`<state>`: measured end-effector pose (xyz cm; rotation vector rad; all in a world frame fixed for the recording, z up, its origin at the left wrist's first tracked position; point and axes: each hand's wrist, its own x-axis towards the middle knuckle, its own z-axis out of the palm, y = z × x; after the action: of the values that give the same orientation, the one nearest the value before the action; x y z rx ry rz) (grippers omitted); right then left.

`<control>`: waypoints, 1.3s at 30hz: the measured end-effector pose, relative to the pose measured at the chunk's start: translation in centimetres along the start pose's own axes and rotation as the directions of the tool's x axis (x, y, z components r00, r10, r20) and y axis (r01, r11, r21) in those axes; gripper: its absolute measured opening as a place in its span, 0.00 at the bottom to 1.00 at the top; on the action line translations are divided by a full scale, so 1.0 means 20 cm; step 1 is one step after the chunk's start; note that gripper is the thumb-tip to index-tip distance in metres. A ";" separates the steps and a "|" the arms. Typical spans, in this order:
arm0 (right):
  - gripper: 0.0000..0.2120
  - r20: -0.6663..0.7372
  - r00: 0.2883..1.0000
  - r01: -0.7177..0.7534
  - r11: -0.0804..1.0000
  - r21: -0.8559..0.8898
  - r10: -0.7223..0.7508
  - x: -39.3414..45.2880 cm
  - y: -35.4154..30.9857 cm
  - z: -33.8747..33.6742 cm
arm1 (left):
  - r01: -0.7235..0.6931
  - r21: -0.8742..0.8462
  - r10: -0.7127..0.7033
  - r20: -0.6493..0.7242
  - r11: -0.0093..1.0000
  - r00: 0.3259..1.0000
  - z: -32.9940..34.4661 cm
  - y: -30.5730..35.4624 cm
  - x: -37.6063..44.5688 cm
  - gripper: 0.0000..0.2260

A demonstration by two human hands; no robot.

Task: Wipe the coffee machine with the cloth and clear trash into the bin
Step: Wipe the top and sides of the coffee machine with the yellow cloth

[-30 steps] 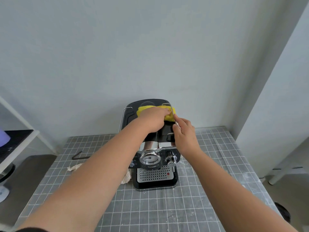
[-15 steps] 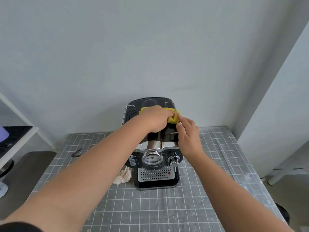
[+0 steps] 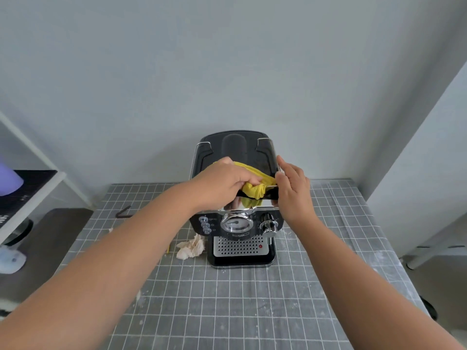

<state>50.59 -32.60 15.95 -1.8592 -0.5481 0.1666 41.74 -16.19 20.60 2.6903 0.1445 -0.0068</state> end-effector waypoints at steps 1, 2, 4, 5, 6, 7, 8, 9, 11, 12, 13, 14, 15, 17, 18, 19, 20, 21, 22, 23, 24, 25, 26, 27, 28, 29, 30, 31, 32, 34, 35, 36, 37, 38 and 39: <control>0.20 -0.005 1.000 -0.003 1.000 0.009 0.003 0.00 0.00 0.00 | -0.004 -0.027 0.003 -0.015 1.000 1.000 0.00 0.00 -0.04 0.17; 0.20 -0.007 1.000 -0.005 1.000 0.016 0.005 0.00 0.00 0.00 | -0.010 -0.043 0.008 -0.029 0.999 1.000 0.00 0.01 -0.07 0.17; 0.20 -0.006 1.000 -0.007 1.000 0.009 0.007 0.00 0.00 0.00 | -0.045 -0.013 0.044 -0.073 0.999 0.996 0.01 0.06 -0.14 0.17; 0.20 -0.006 1.000 -0.002 1.000 -0.005 0.002 0.00 0.00 0.00 | -0.075 0.004 0.075 -0.103 0.997 0.992 0.02 0.09 -0.17 0.17; 0.20 -0.008 1.000 0.003 1.000 -0.016 -0.003 -0.01 0.00 -0.01 | -0.104 0.006 0.104 -0.131 0.995 0.986 0.04 0.11 -0.21 0.16; 0.20 -0.009 1.000 0.005 1.000 -0.015 -0.005 -0.01 0.00 -0.01 | -0.131 0.003 0.130 -0.157 0.991 0.979 0.05 0.12 -0.24 0.16; 0.20 -0.011 1.000 0.001 1.000 -0.013 -0.002 -0.01 -0.01 -0.01 | -0.158 0.004 0.156 -0.178 0.988 0.972 0.07 0.13 -0.27 0.17; 0.20 -0.015 1.000 0.001 1.000 -0.009 -0.001 0.00 -0.01 0.00 | -0.181 0.017 0.181 -0.197 0.983 0.964 0.08 0.13 -0.29 0.17; 0.20 -0.015 1.000 -0.003 1.000 -0.006 0.003 0.00 -0.01 0.00 | -0.207 0.062 0.216 -0.226 0.976 0.950 0.11 0.14 -0.35 0.16; 0.20 -0.014 1.000 -0.003 1.000 -0.007 0.003 0.00 -0.02 0.00 | -0.208 0.065 0.218 -0.244 0.976 0.945 0.12 0.16 -0.38 0.16; 0.20 -0.010 1.000 -0.004 1.000 -0.009 0.004 0.00 -0.02 -0.01 | -0.203 0.048 0.209 -0.261 0.978 0.942 0.12 0.18 -0.41 0.16; 0.20 -0.002 1.000 -0.007 1.000 -0.009 0.007 -0.01 -0.02 -0.01 | -0.197 0.014 0.194 -0.269 0.980 0.943 0.12 0.20 -0.44 0.17; 0.20 0.005 1.000 -0.019 1.000 -0.008 0.019 0.00 -0.02 -0.01 | -0.190 -0.040 0.172 -0.274 0.981 0.946 0.13 0.21 -0.48 0.18; 0.20 0.015 0.998 -0.066 0.997 -0.038 0.067 0.01 -0.03 -0.02 | -0.127 -0.254 0.054 -0.278 0.959 0.959 0.15 0.23 -0.58 0.20; 0.21 0.014 0.996 -0.086 0.993 -0.084 0.087 0.00 -0.04 -0.04 | -0.065 -0.452 -0.064 -0.264 0.889 0.962 0.15 0.24 -0.63 0.21; 0.21 0.007 0.995 -0.099 0.986 -0.130 0.101 -0.02 -0.06 -0.06 | -0.023 -0.674 -0.188 -0.239 0.739 0.953 0.17 0.25 -0.68 0.21; 0.20 0.002 0.994 -0.110 0.980 -0.164 0.112 -0.06 -0.09 -0.08 | -0.016 -0.852 -0.307 -0.206 0.524 0.929 0.19 0.26 -0.72 0.18; 0.18 0.007 0.994 -0.107 0.980 -0.168 0.109 -0.12 -0.12 -0.11 | -0.022 -0.952 -0.417 -0.155 0.306 0.896 0.23 0.26 -0.76 0.15; 0.17 0.016 0.997 -0.075 0.986 -0.150 0.078 -0.20 -0.15 -0.14 | -0.023 -0.994 -0.499 -0.076 0.111 0.864 0.27 0.25 -0.80 0.12; 0.16 0.029 0.999 -0.020 0.991 -0.134 0.025 -0.28 -0.17 -0.16 | -0.028 -0.997 -0.537 0.015 -0.071 0.843 0.32 0.24 -0.83 0.11; 0.14 0.049 0.998 0.039 0.992 -0.116 -0.034 -0.38 -0.20 -0.17 | -0.038 -0.972 -0.550 0.099 -0.231 0.829 0.35 0.24 -0.85 0.13; 0.13 0.083 0.994 0.082 0.993 -0.085 -0.075 -0.46 -0.21 -0.17 | -0.047 -0.935 -0.547 0.164 -0.350 0.821 0.40 0.23 -0.87 0.16; 0.12 0.150 0.984 0.098 0.995 -0.010 -0.096 -0.54 -0.22 -0.16 | -0.045 -0.905 -0.537 0.210 -0.423 0.817 0.43 0.24 -0.89 0.18; 0.14 0.242 0.968 0.043 0.994 0.104 -0.067 -0.60 -0.22 -0.15 | -0.025 -0.892 -0.524 0.243 -0.452 0.816 0.46 0.25 -0.91 0.17; 0.16 0.364 0.931 -0.076 0.973 0.218 -0.009 -0.65 -0.22 -0.13 | 0.010 -0.883 -0.499 0.275 -0.470 0.822 0.48 0.26 -0.92 0.15; 0.19 0.492 0.869 -0.205 0.939 0.274 0.046 -0.69 -0.20 -0.12 | 0.038 -0.873 -0.494 0.310 -0.486 0.813 0.51 0.25 -0.93 0.18; 0.22 0.598 0.797 -0.302 0.914 0.270 0.087 -0.72 -0.17 -0.09 | 0.059 -0.857 -0.484 0.344 -0.512 0.805 0.53 0.26 -0.93 0.22; 0.27 0.673 0.730 -0.361 0.902 0.235 0.117 -0.75 -0.14 -0.07 | 0.065 -0.832 -0.462 0.369 -0.551 0.807 0.56 0.25 -0.93 0.23; 0.32 0.722 0.678 -0.409 0.887 0.215 0.138 -0.77 -0.10 -0.04 | 0.065 -0.811 -0.442 0.382 -0.581 0.812 0.58 0.25 -0.93 0.21; 0.37 0.771 0.616 -0.490 0.844 0.218 0.159 -0.81 -0.04 0.00 | 0.032 -0.814 -0.471 0.367 -0.580 0.803 0.62 0.24 -0.95 0.25; 0.37 0.786 0.596 -0.516 0.829 0.215 0.167 -0.82 -0.02 0.01 | -0.006 -0.824 -0.520 0.351 -0.566 0.779 0.65 0.22 -0.95 0.27; 0.38 0.797 0.577 -0.523 0.830 0.193 0.178 -0.83 0.01 0.03 | -0.041 -0.835 -0.557 0.329 -0.550 0.763 0.67 0.22 -0.96 0.27; 0.40 0.803 0.564 -0.516 0.842 0.159 0.195 -0.84 0.03 0.04 | -0.069 -0.839 -0.595 0.323 -0.540 0.736 0.68 0.22 -0.96 0.26; 0.42 0.799 0.559 -0.506 0.854 0.119 0.220 -0.85 0.06 0.06 | -0.083 -0.846 -0.630 0.324 -0.527 0.706 0.68 0.22 -0.96 0.24; 0.42 0.789 0.559 -0.505 0.860 0.081 0.254 -0.85 0.08 0.08 | -0.079 -0.861 -0.658 0.323 -0.503 0.680 0.69 0.22 -0.97 0.23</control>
<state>35.44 -39.38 11.30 -1.5109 -0.6147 1.3265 23.11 -28.01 10.53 0.4942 0.8267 0.4013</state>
